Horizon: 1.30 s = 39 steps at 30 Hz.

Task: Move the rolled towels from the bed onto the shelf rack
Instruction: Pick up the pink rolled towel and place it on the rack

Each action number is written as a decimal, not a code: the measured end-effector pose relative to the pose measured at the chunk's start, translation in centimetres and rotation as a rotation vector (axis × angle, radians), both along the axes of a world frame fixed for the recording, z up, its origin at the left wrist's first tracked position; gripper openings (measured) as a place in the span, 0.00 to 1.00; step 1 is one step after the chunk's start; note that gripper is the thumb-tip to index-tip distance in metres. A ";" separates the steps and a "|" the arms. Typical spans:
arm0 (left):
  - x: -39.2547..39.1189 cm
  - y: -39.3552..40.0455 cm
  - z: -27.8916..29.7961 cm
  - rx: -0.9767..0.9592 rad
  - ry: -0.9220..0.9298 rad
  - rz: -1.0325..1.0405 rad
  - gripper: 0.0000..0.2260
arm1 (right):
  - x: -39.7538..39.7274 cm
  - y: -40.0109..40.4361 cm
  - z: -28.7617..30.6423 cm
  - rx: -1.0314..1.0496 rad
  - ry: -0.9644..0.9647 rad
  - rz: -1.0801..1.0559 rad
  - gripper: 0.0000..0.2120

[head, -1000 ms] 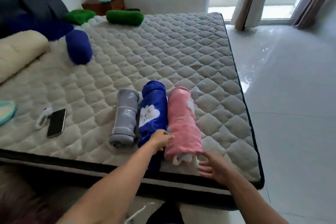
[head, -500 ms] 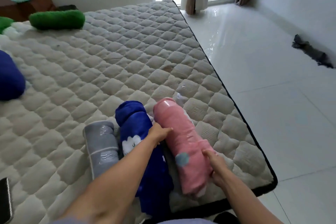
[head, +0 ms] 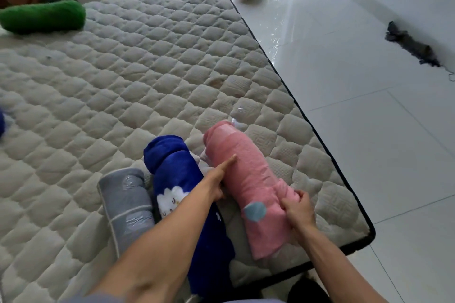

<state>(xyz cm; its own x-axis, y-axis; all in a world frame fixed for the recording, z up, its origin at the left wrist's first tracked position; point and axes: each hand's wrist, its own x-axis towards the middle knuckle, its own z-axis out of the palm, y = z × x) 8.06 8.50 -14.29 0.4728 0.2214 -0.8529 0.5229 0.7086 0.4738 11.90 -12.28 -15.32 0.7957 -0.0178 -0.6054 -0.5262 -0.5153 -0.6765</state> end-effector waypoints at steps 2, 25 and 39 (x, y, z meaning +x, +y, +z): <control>0.4 -1.0 1.0 -0.005 -0.084 0.082 0.48 | 0.6 -0.6 1.1 0.009 -0.097 0.066 0.22; -21.5 -25.1 9.3 0.237 -0.336 1.240 0.22 | -6.1 -9.8 12.0 0.448 -0.383 1.187 0.25; -52.6 -60.2 9.4 0.389 -0.042 2.174 0.26 | -38.8 -28.4 15.5 0.583 -0.035 2.141 0.30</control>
<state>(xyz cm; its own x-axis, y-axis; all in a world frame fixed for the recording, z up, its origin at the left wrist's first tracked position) -44.54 -51.73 -4.90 -0.6575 0.3854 -0.6475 -0.7256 -0.0921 0.6820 -26.91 -40.68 0.19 -0.6175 0.7585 -0.2083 0.3928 0.0679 -0.9171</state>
